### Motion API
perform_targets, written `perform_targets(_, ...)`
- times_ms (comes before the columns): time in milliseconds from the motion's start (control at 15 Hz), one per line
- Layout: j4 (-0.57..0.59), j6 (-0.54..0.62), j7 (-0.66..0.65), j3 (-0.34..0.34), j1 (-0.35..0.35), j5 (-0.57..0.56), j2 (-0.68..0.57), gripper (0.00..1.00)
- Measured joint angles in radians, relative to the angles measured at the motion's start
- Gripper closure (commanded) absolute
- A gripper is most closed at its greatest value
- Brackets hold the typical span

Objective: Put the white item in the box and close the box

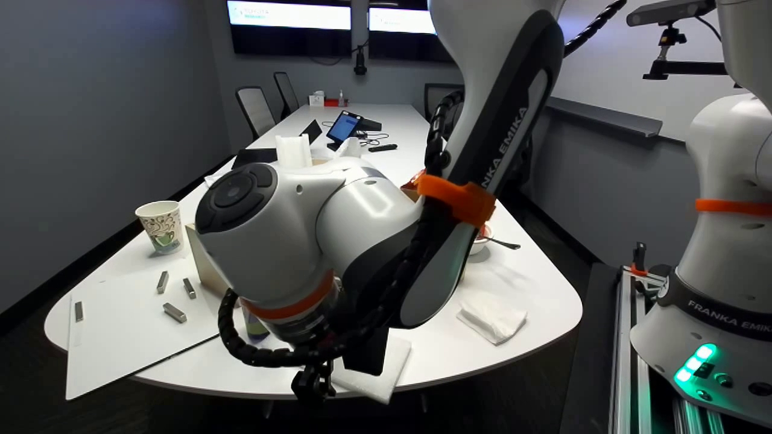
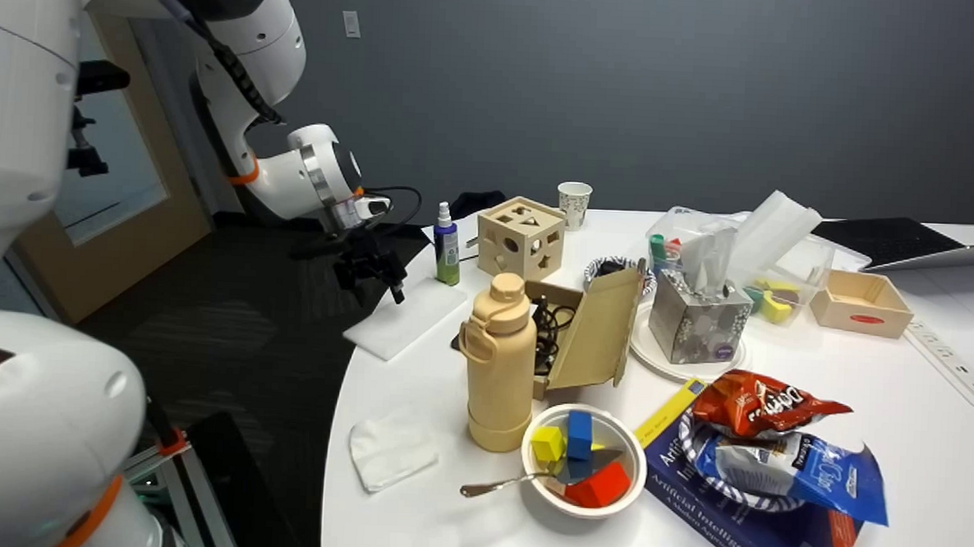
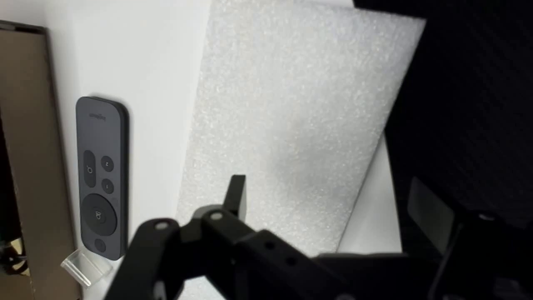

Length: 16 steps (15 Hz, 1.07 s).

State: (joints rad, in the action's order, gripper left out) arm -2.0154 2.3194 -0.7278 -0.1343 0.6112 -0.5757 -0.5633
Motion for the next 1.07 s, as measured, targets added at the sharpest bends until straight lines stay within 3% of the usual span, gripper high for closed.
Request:
perform_targets(333, 0.001, -0.002, -0.001, 0.019, 0.002, 0.001, -0.017, 0.00)
perform_targets(400, 0.001, -0.002, -0.001, 0.021, 0.002, 0.001, -0.021, 0.25)
perform_targets(467, 0.001, -0.002, -0.001, 0.022, 0.002, 0.001, -0.025, 0.26)
perform_targets(867, 0.007, -0.003, -0.001, 0.023, 0.007, 0.003, -0.037, 0.73)
perform_targets(1067, 0.011, -0.012, -0.001, 0.025, 0.009, 0.003, -0.038, 0.83)
